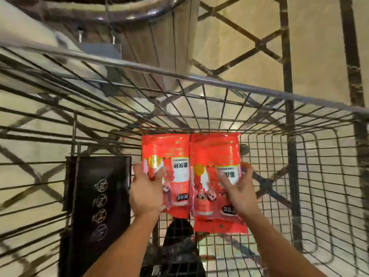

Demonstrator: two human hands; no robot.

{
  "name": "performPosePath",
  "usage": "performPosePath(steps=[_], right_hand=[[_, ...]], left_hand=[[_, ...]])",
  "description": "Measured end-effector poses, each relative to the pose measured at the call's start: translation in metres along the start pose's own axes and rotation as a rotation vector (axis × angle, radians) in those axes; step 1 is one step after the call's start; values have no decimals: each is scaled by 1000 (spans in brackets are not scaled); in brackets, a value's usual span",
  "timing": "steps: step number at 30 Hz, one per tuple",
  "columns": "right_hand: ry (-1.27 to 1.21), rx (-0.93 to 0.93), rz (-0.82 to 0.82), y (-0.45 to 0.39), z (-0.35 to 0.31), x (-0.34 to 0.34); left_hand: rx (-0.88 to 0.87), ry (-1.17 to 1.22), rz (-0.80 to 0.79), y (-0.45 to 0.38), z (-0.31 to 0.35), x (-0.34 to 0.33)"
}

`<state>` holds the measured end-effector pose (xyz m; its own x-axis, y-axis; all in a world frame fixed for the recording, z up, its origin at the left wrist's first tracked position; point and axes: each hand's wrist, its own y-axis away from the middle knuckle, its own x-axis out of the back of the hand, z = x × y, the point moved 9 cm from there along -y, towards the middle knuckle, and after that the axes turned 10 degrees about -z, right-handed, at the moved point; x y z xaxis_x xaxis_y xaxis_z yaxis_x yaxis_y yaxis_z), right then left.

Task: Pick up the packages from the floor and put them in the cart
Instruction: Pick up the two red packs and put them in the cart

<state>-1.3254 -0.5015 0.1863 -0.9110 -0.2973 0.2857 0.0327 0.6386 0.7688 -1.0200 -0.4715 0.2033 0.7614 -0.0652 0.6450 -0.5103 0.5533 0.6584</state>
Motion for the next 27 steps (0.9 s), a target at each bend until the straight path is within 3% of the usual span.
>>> performPosePath(steps=[7, 10, 13, 17, 21, 27], right_hand=[[342, -103, 52, -1, -12, -3], [532, -78, 43, 7, -36, -1], [724, 110, 51, 34, -89, -6], [878, 372, 48, 94, -179, -23], [1024, 560, 110, 165, -261, -36], [1185, 741, 255, 285, -369, -64]], left_hand=[[79, -159, -66, 6, 15, 0], [-27, -296, -108, 27, 40, 6], [-249, -571, -110, 57, 79, 34], [-463, -900, 0, 100, 121, 102], [-544, -892, 165, 139, 138, 209], [-503, -921, 434, 207, 120, 381]])
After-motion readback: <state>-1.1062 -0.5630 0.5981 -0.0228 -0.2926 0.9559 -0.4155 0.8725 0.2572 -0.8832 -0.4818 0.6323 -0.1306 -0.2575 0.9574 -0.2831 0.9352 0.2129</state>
